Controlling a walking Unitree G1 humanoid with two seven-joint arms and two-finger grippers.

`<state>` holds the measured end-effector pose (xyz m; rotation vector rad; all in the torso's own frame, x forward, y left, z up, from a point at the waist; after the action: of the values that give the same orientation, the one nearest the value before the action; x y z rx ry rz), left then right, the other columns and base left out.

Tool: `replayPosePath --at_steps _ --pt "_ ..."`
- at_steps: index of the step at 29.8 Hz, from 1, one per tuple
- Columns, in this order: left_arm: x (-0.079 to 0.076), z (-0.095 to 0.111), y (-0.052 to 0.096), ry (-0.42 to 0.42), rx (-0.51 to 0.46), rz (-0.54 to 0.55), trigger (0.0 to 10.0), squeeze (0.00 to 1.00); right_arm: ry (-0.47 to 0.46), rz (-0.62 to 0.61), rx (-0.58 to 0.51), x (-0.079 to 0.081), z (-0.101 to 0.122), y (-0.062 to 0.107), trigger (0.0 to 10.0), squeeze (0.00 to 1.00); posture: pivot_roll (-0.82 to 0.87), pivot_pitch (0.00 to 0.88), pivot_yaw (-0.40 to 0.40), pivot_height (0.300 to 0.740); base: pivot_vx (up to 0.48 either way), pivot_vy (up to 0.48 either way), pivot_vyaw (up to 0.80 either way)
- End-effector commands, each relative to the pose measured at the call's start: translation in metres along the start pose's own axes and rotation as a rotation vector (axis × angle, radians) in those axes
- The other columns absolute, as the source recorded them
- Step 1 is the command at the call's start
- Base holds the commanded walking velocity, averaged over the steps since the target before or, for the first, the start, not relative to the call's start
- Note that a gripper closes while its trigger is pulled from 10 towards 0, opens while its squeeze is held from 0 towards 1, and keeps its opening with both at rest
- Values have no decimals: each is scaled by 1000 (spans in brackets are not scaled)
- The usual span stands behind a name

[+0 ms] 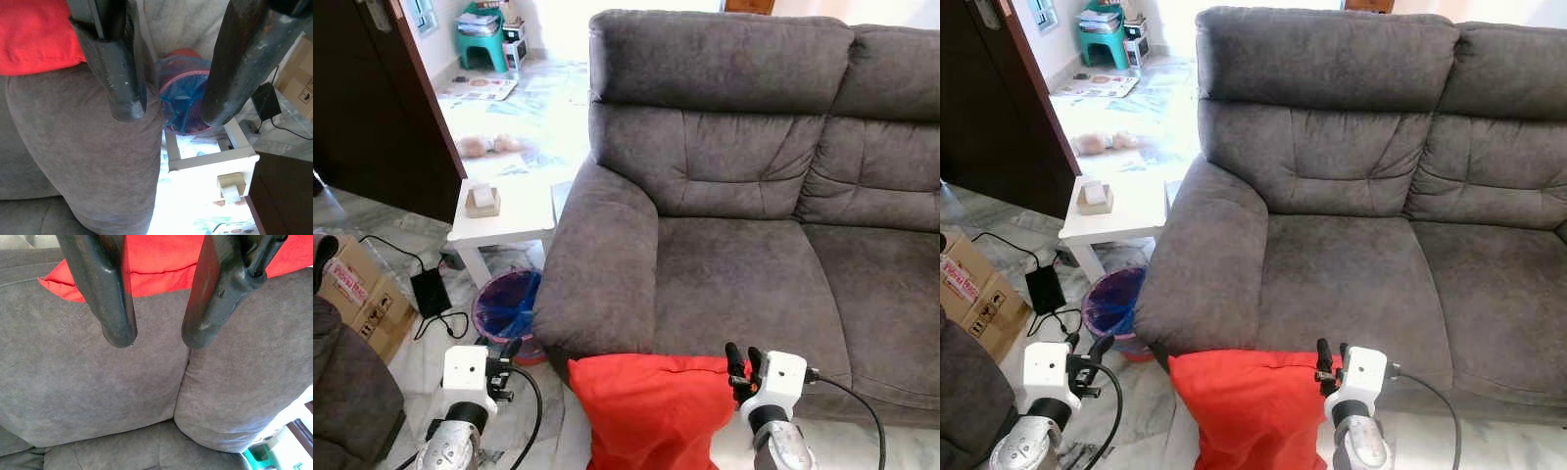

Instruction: Move the pillow to the sofa from floor

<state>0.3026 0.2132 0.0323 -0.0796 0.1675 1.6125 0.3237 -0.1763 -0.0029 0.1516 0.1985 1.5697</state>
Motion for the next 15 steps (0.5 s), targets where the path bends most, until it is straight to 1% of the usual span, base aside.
replayPosePath --at_steps 1,6,11,14,15 --pt "2 -9 6 15 40 10 10000 0 -6 0 17 1 -4 1 10000 0 43 87 4 740 0 0 0" --pt "3 -6 6 7 38 15 10000 0 -1 11 22 3 -4 1 10000 0 47 97 2 740 0 0 0" --pt "5 -6 6 -6 36 23 10000 0 10 19 23 4 -4 2 10000 0 47 97 2 740 0 -456 0" --pt "5 -5 6 6 37 30 10000 0 50 35 14 5 -4 2 10000 0 45 102 3 740 0 -459 0" --pt "5 -5 5 4 36 28 10000 0 69 41 15 5 -4 2 10000 0 47 103 3 740 0 -458 800"
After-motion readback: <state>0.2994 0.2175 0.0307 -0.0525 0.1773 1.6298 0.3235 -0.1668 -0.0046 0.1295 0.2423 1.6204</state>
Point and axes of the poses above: a point about 5 cm out from each wrist's last joint towards the gripper, its own y axis pointing back from the gripper into the wrist, its own z axis along the axis of the wrist's last joint, x = y × z, the point moved 5 cm from there along -y, pointing out of the wrist towards the gripper, and after that the axes turned 12 degrees about y, right-handed, at the moved point
